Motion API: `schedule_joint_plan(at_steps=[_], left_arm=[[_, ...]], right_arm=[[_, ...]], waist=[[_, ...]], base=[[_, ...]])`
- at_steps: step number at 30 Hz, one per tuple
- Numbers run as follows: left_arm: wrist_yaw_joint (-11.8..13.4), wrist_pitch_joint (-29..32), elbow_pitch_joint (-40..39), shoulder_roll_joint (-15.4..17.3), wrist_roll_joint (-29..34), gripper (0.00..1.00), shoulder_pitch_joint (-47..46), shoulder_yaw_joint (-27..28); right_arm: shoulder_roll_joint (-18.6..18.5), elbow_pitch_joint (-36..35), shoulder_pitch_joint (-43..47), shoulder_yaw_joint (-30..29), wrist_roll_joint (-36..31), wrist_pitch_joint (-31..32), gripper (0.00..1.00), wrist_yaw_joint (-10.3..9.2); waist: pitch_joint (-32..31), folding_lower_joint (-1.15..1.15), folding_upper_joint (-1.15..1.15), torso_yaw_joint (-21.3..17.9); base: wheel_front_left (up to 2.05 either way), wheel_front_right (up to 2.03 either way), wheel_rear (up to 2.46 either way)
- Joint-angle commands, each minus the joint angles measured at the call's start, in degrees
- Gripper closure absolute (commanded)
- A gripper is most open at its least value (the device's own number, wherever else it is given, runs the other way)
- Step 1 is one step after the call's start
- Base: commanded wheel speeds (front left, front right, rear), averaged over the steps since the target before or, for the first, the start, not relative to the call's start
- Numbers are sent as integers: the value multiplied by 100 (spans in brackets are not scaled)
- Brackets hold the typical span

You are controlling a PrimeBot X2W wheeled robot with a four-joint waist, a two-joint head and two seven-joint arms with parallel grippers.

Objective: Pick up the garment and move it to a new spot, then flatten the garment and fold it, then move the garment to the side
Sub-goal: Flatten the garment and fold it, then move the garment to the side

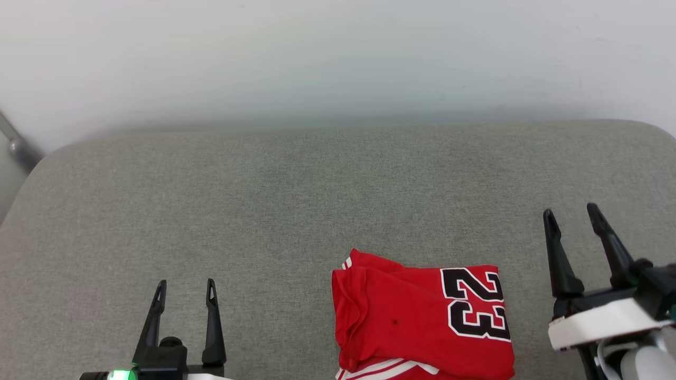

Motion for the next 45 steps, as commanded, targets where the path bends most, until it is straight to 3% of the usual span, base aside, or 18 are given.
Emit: schedule_joint_plan(at_steps=[1,8,18,30,39,45], left_arm=[[-10,-13,-10,-1,-30,0,50,2],[-101,-12,11,-31,-28,0,125,9],[-200,-13,24,-78,-27,0,287,9],[-191,-13,83,-133,35,0,337,28],[-179,-13,80,-162,39,0,326,53],[-208,-13,79,-171,39,0,263,56]], right_arm=[[58,-52,116,-44,-49,-32,0,-5],[571,-578,891,-453,-177,-36,0,-5],[760,-883,1526,-517,-192,-37,0,-5],[761,-801,1742,-512,-31,-38,0,-4],[760,-1030,1213,-656,-324,-37,0,-5],[117,-955,420,-447,-368,257,0,-4]], waist=[[-12,0,0,2],[-75,0,0,56],[-130,0,0,113],[-137,0,0,189],[-107,0,0,181],[-53,0,0,195]], base=[[0,0,0],[0,0,0],[0,0,0],[0,0,0],[0,0,0],[0,0,0]])
